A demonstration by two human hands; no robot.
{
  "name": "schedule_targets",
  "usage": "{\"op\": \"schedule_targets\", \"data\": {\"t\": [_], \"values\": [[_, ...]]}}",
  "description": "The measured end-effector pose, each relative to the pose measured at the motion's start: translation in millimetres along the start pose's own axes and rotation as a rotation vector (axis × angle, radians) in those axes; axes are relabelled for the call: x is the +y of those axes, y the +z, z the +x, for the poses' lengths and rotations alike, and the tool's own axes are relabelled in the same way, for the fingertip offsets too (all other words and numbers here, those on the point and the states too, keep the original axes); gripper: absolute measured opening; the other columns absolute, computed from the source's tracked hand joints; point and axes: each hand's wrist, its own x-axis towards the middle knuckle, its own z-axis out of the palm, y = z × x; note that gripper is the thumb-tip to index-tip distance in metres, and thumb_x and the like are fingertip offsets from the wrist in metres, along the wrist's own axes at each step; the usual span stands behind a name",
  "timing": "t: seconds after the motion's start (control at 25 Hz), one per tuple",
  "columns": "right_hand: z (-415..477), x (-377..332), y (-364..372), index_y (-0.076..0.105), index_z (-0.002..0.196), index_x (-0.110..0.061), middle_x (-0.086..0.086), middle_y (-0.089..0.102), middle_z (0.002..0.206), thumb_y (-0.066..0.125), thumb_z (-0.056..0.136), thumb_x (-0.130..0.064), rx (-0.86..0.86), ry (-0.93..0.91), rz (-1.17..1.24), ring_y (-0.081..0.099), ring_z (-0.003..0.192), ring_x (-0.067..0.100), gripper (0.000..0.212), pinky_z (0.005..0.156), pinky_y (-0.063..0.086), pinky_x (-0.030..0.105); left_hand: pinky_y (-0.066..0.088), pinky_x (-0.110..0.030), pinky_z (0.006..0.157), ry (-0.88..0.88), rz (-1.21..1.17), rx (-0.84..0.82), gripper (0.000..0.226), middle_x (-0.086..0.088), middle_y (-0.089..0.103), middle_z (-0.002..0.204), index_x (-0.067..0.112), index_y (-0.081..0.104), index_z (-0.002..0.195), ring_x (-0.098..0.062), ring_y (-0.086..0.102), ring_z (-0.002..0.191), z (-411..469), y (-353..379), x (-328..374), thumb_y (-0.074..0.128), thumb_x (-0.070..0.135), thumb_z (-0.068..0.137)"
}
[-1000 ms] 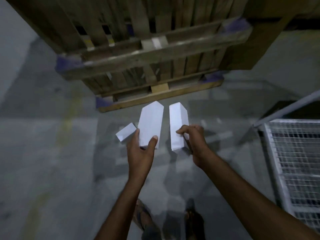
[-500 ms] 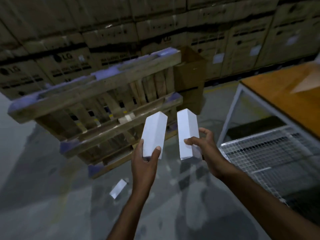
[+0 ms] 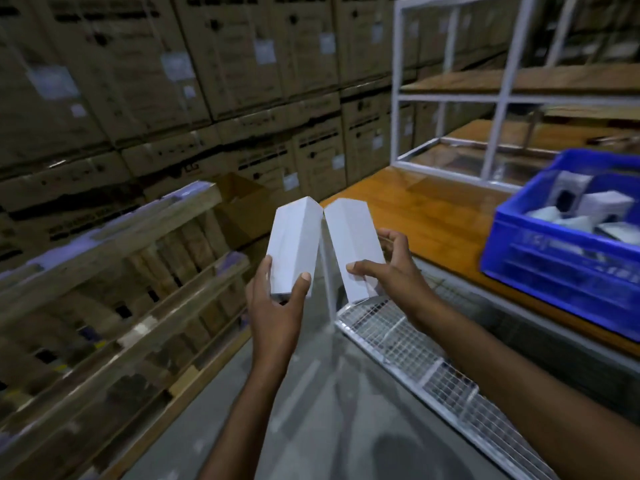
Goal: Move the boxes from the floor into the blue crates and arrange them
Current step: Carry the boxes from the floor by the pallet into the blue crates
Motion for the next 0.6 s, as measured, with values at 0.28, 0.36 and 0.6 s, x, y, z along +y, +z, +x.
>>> {"op": "schedule_targets", "data": {"t": [0.28, 0.36, 0.6], "values": [[-41.0, -32.0, -145.7, 0.037, 0.138, -0.035, -0.009, 0.048, 0.136, 0.082, 0.062, -0.042, 0.315, -0.113, -0.108, 0.051, 0.124, 0.017, 0.088, 0.101, 0.05, 0.042, 0.037, 0.008, 0.062, 0.189, -0.083, -0.216, 0.069, 0.0, 0.038, 0.151, 0.029, 0.042, 0.151, -0.003, 0.037, 0.122, -45.6, 107.2, 91.3, 0.073, 0.036, 0.09], [-58.9, -39.2, -194.9, 0.039, 0.136, -0.034, -0.008, 0.048, 0.136, 0.081, 0.063, -0.04, 0.399, -0.142, -0.135, 0.05, 0.123, 0.016, 0.084, 0.1, 0.05, 0.042, 0.037, 0.009, 0.063, 0.223, -0.129, -0.283, 0.069, 0.002, 0.039, 0.149, 0.028, 0.043, 0.151, -0.003, 0.038, 0.12, -68.1, 144.8, 115.6, 0.074, 0.035, 0.09], [-104.8, -51.5, -358.4, 0.037, 0.132, -0.041, -0.009, 0.047, 0.136, 0.077, 0.065, -0.048, 0.661, -0.2, -0.208, 0.049, 0.122, 0.016, 0.078, 0.093, 0.051, 0.036, 0.052, -0.019, 0.087, 0.348, -0.217, -0.434, 0.065, 0.004, 0.04, 0.14, 0.039, 0.047, 0.145, 0.001, 0.044, 0.117, -150.0, 272.7, 179.8, 0.077, 0.036, 0.088]]}}
